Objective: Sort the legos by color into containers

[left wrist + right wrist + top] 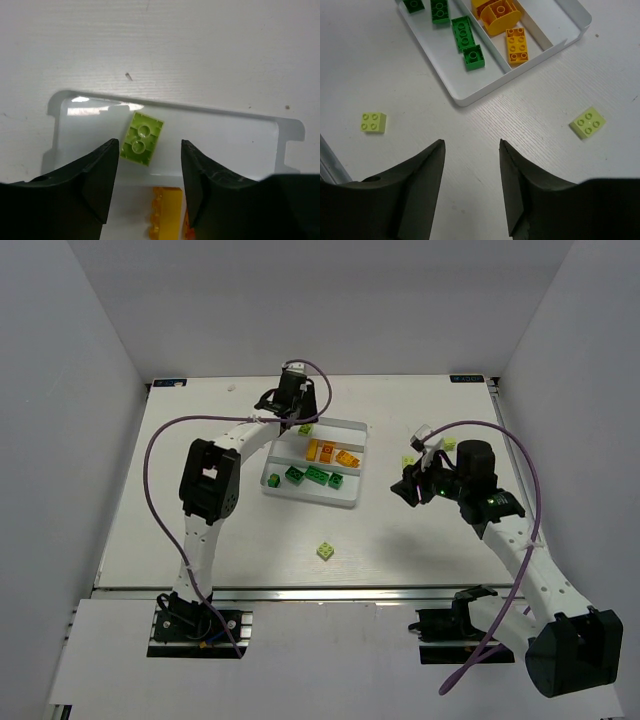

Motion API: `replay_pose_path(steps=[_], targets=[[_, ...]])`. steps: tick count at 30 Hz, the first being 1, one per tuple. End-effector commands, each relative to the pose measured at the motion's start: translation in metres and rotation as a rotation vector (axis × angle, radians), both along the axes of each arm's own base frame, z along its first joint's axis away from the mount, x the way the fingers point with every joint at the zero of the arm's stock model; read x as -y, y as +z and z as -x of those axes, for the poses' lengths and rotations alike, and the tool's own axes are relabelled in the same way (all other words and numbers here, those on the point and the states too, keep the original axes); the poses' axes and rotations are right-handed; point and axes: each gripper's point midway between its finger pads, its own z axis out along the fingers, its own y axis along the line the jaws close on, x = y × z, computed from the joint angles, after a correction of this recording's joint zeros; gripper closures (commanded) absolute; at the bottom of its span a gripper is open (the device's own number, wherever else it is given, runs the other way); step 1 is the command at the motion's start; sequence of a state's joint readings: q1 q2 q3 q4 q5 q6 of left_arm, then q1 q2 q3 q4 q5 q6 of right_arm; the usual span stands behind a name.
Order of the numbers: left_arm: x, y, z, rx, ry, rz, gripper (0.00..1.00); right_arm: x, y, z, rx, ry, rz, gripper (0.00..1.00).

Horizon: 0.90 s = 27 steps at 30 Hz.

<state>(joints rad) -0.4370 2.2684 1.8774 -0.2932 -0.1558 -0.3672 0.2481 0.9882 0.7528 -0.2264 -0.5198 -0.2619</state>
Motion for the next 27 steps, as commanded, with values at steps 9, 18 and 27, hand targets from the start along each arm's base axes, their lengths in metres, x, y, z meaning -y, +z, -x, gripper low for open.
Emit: replay_pose_path(steps=[9,18,27], targets=[[0.004,0.099,0.108,0.128,-0.196,0.299,1.00,0.024,-0.018,-0.032,0.004,-0.191,0.069,0.25],[-0.036,0.107,0.228,0.169,-0.270,0.355,0.37,0.064,-0.047,-0.094,-0.178,-0.591,0.175,0.22],[-0.048,0.141,0.258,0.269,-0.366,0.227,0.35,0.068,-0.110,-0.147,-0.377,-0.720,0.307,0.24]])
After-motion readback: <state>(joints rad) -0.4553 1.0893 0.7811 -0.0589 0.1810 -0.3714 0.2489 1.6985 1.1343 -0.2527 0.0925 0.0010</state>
